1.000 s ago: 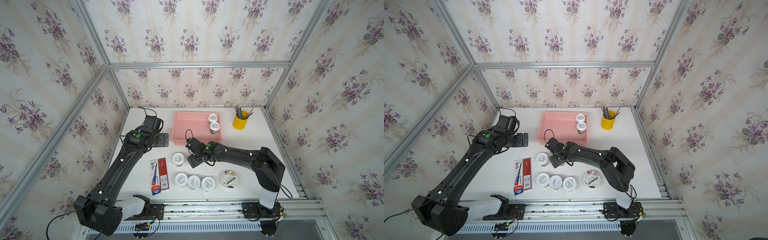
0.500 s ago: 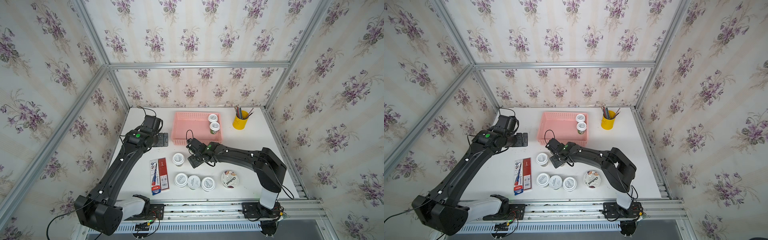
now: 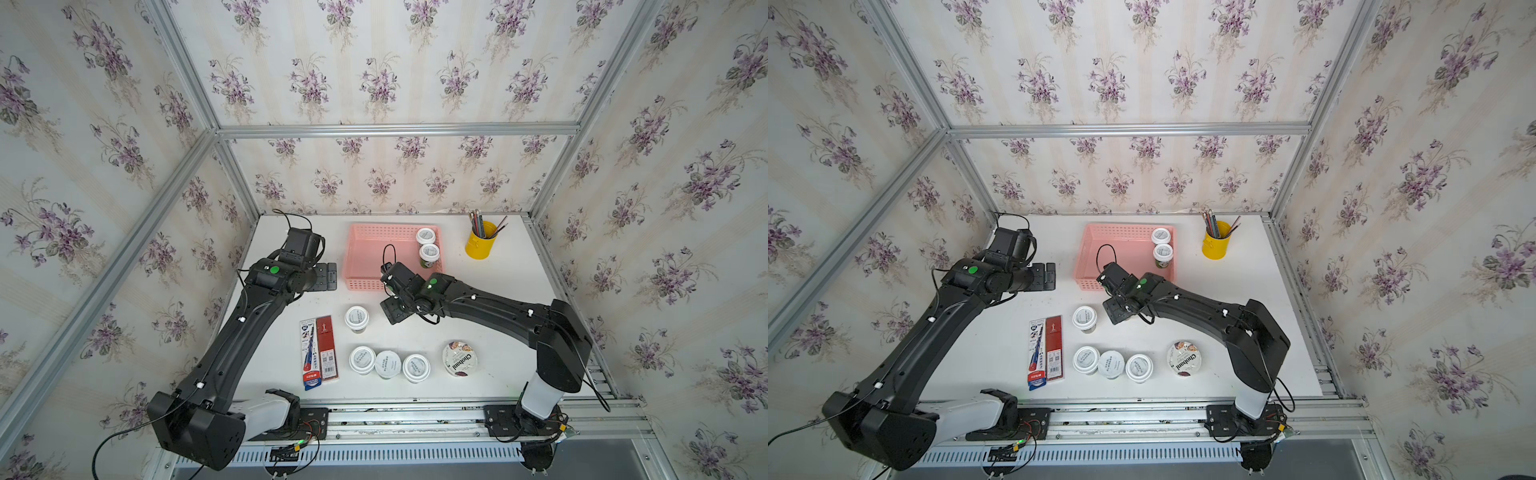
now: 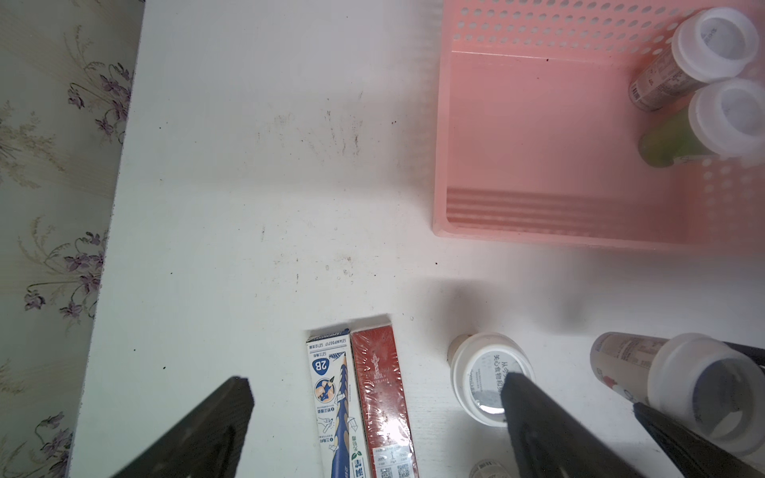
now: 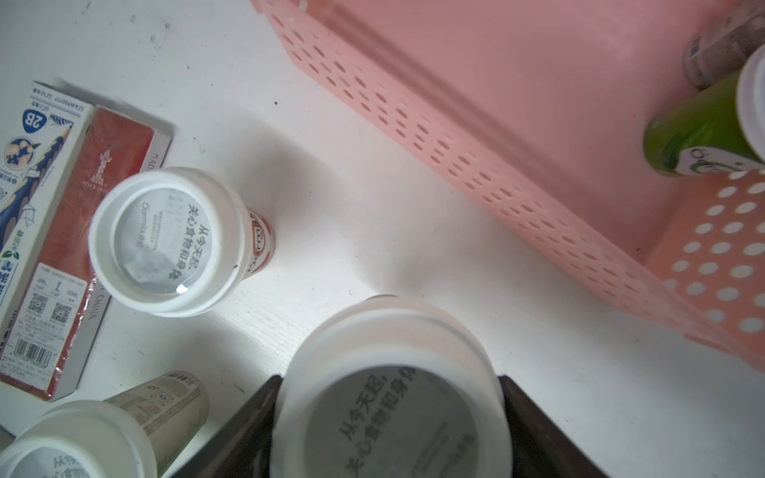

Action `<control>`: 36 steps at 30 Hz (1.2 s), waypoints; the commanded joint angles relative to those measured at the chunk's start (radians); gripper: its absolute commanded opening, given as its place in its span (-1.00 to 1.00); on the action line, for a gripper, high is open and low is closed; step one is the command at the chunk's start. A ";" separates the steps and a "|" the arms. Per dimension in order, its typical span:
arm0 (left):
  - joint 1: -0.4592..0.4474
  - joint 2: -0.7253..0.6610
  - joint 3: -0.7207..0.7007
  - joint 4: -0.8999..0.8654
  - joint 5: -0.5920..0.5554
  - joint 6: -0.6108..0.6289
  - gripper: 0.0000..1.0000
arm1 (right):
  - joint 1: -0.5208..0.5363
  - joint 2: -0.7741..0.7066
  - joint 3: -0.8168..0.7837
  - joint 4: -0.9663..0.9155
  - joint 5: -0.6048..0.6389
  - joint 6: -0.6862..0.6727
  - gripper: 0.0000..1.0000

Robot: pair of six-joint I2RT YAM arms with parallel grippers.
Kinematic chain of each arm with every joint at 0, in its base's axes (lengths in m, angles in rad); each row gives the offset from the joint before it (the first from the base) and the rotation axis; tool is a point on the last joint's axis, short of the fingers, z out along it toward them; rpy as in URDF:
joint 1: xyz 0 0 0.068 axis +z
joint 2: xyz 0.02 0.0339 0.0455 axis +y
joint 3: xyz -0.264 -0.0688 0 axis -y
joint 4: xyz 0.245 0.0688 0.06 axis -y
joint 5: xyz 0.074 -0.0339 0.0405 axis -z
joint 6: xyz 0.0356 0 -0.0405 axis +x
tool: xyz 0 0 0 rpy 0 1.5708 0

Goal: Put the yogurt in the basket
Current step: Pick up the yogurt from the center of the board, then place the yogurt in the basket.

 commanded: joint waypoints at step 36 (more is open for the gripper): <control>-0.011 0.158 0.114 0.080 0.143 0.044 0.98 | -0.363 0.212 0.250 -0.019 -0.030 -0.120 0.55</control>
